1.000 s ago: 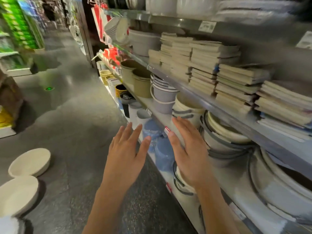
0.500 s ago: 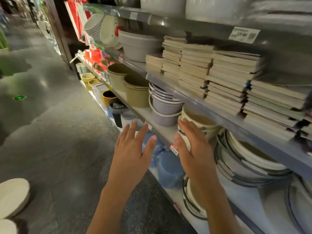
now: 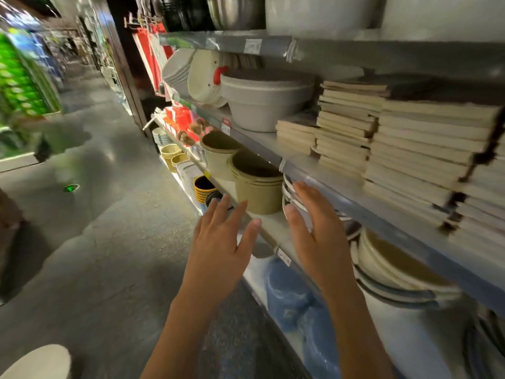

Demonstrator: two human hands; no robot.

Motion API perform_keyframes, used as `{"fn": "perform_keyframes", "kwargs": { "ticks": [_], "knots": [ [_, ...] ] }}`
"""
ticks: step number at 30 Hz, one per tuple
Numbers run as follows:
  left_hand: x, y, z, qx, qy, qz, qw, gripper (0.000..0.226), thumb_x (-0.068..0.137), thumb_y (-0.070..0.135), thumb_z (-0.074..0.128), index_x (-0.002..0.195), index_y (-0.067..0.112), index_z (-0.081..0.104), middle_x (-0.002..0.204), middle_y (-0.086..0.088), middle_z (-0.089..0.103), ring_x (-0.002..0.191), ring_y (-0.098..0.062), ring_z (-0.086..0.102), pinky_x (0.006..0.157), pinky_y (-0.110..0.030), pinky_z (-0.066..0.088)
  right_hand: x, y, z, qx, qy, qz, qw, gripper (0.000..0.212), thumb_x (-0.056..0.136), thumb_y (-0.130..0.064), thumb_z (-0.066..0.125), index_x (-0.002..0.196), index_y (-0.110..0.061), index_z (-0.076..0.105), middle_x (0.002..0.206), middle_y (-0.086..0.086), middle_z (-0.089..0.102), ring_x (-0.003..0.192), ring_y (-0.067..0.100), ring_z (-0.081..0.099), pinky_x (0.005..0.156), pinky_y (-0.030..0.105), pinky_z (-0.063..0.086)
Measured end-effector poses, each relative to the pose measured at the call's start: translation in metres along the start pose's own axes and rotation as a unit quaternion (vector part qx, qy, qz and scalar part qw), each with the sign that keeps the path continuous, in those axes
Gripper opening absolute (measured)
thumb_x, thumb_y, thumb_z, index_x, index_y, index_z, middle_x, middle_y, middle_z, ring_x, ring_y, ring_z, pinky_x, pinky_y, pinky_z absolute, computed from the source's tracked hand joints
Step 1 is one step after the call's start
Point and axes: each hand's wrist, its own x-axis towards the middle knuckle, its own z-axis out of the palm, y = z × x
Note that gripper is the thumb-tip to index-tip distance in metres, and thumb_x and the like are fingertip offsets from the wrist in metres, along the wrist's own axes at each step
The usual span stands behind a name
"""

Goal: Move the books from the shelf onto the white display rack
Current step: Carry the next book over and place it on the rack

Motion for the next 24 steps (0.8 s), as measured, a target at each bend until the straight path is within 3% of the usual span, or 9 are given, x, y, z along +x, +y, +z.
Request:
{"fn": "perform_keyframes", "kwargs": {
  "ticks": [10, 14, 17, 18, 21, 24],
  "knots": [
    [0.134, -0.035, 0.033, -0.030, -0.029, 0.016, 0.999, 0.084, 0.086, 0.077, -0.002, 0.155, 0.037, 0.024, 0.166, 0.008, 0.010, 0.153, -0.012, -0.001, 0.123, -0.038, 0.005, 0.113, 0.046, 0.054, -0.026, 0.022, 0.016, 0.999, 0.062, 0.094, -0.055, 0.037, 0.144, -0.019, 0.050, 0.148, -0.002, 0.050, 0.139, 0.010, 0.042, 0.113, 0.041, 0.040],
    [0.184, -0.049, 0.049, -0.052, -0.064, 0.034, 0.996, 0.081, 0.088, 0.076, 0.001, 0.155, 0.037, 0.025, 0.166, 0.009, 0.007, 0.153, -0.012, -0.003, 0.121, -0.038, 0.002, 0.143, 0.062, 0.072, -0.052, 0.046, 0.037, 0.997, 0.061, 0.093, -0.057, 0.037, 0.142, -0.022, 0.048, 0.147, -0.001, 0.051, 0.137, 0.011, 0.044, 0.110, 0.024, 0.036],
    [0.226, -0.060, 0.060, -0.052, -0.083, 0.067, 0.993, 0.075, 0.092, 0.076, 0.003, 0.154, 0.039, 0.024, 0.166, 0.009, 0.006, 0.153, -0.014, -0.002, 0.116, -0.034, -0.002, 0.166, 0.071, 0.087, -0.079, 0.065, 0.060, 0.993, 0.057, 0.091, -0.058, 0.036, 0.140, -0.031, 0.043, 0.145, -0.010, 0.046, 0.136, 0.005, 0.040, 0.106, 0.004, 0.025],
    [0.241, -0.064, 0.063, -0.054, -0.097, 0.079, 0.991, 0.073, 0.093, 0.073, 0.004, 0.155, 0.039, 0.022, 0.166, 0.009, 0.004, 0.153, -0.014, -0.003, 0.115, -0.035, -0.004, 0.174, 0.074, 0.093, -0.088, 0.074, 0.072, 0.991, 0.058, 0.090, -0.059, 0.036, 0.140, -0.031, 0.044, 0.146, -0.011, 0.045, 0.137, 0.004, 0.039, 0.106, 0.003, 0.024],
    [0.288, -0.077, 0.070, -0.064, -0.136, 0.128, 0.980, 0.075, 0.090, 0.072, 0.003, 0.156, 0.039, 0.017, 0.167, 0.008, 0.002, 0.153, -0.016, -0.004, 0.124, -0.043, 0.001, 0.199, 0.083, 0.110, -0.128, 0.112, 0.097, 0.981, 0.068, 0.090, -0.060, 0.035, 0.145, -0.022, 0.047, 0.150, -0.007, 0.045, 0.140, 0.005, 0.038, 0.113, 0.018, 0.028],
    [0.337, -0.089, 0.074, -0.072, -0.165, 0.167, 0.969, 0.075, 0.089, 0.069, 0.006, 0.156, 0.037, 0.019, 0.167, 0.005, 0.005, 0.154, -0.018, -0.002, 0.124, -0.042, 0.007, 0.225, 0.087, 0.128, -0.168, 0.140, 0.132, 0.967, 0.067, 0.092, -0.062, 0.035, 0.146, -0.024, 0.045, 0.153, -0.008, 0.041, 0.142, 0.004, 0.033, 0.116, 0.027, 0.028]
  ]
}}
